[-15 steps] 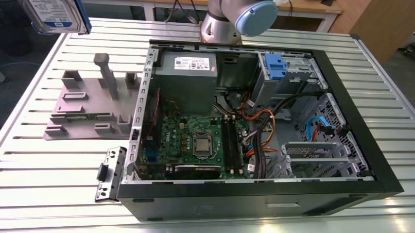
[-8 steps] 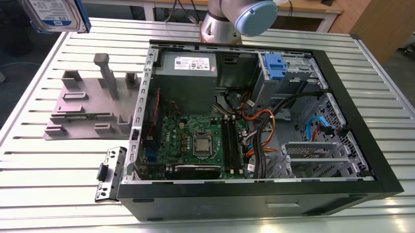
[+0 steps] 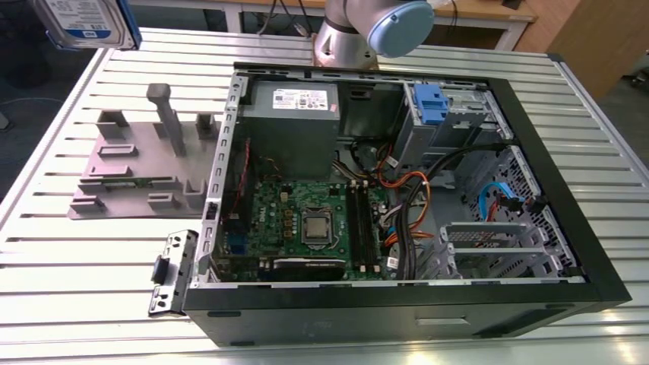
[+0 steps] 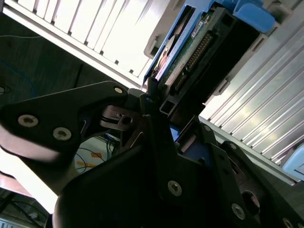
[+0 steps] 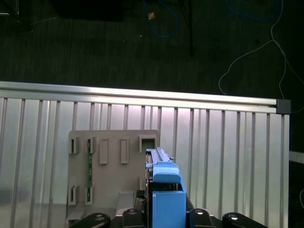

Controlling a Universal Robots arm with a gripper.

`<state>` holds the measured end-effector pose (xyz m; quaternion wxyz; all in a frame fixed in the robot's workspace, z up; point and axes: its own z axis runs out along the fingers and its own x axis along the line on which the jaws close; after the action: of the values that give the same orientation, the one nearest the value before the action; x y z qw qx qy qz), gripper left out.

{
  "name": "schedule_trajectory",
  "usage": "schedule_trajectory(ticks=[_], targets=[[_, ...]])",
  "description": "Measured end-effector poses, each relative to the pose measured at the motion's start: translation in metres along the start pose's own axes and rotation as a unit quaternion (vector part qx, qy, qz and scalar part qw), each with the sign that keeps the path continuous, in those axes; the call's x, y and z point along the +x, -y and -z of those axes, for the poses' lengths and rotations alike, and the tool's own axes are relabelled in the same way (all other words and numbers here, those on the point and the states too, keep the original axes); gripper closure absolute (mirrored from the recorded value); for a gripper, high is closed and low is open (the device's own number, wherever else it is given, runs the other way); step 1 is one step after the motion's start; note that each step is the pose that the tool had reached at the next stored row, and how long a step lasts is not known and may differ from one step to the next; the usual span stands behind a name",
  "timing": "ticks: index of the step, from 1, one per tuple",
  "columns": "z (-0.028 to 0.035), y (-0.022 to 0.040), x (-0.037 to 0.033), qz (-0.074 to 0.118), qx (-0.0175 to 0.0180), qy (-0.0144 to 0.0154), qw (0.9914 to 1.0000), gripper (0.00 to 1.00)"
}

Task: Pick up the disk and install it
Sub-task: 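Pick up the disk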

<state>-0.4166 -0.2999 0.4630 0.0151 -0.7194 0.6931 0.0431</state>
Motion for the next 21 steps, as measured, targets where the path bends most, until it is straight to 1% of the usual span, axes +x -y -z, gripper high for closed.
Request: schedule_trajectory(ticks=[13, 21], targets=[[0.0058, -0.0002, -0.0005, 0.000, 0.0000, 0.0000, 1.00000, 0.64], [0.0063, 0.0006, -0.0006, 0.000, -0.0001, -0.0001, 1.00000, 0.64]])
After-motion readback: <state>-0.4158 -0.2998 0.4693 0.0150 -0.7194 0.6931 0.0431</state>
